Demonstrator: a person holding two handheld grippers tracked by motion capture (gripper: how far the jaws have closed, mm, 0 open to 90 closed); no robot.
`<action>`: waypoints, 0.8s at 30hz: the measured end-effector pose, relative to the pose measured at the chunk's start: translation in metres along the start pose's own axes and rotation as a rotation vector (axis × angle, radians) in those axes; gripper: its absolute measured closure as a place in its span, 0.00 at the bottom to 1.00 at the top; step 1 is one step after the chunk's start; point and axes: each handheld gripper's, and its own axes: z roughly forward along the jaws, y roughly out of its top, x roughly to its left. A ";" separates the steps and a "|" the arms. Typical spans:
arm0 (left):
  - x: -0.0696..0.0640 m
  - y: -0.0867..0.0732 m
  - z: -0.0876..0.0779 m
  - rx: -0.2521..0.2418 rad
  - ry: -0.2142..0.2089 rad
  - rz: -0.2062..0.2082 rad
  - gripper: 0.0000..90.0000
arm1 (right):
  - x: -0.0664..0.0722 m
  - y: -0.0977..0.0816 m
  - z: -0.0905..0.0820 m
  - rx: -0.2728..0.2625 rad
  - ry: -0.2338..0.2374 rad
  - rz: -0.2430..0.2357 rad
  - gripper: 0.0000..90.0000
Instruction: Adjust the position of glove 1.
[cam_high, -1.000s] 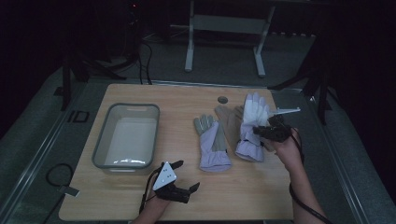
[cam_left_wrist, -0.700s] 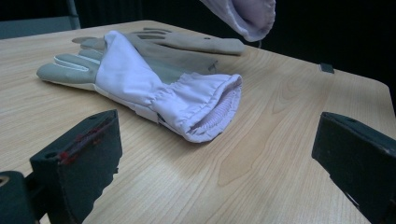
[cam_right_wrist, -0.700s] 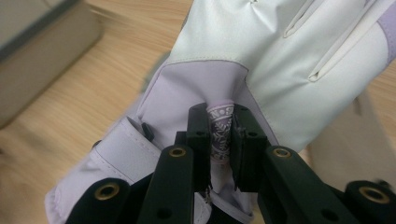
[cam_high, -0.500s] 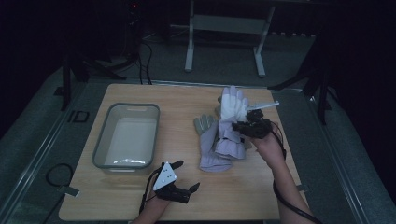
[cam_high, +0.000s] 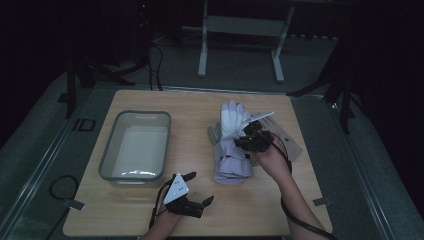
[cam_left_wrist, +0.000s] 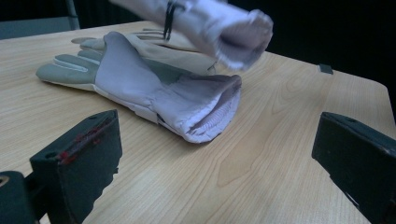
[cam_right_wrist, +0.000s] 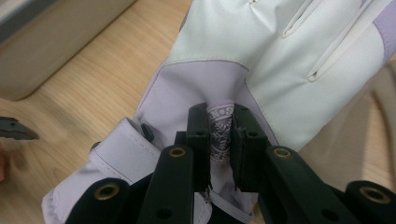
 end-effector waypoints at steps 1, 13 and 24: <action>0.000 0.000 0.000 0.000 0.000 0.000 0.02 | 0.000 -0.001 0.005 0.005 0.003 0.001 0.88; 0.000 0.000 0.000 0.000 0.001 0.004 0.02 | 0.000 -0.011 0.052 0.078 -0.022 0.012 0.84; 0.000 0.000 0.000 -0.002 0.001 0.002 0.02 | -0.001 -0.024 0.066 0.072 0.010 0.016 0.68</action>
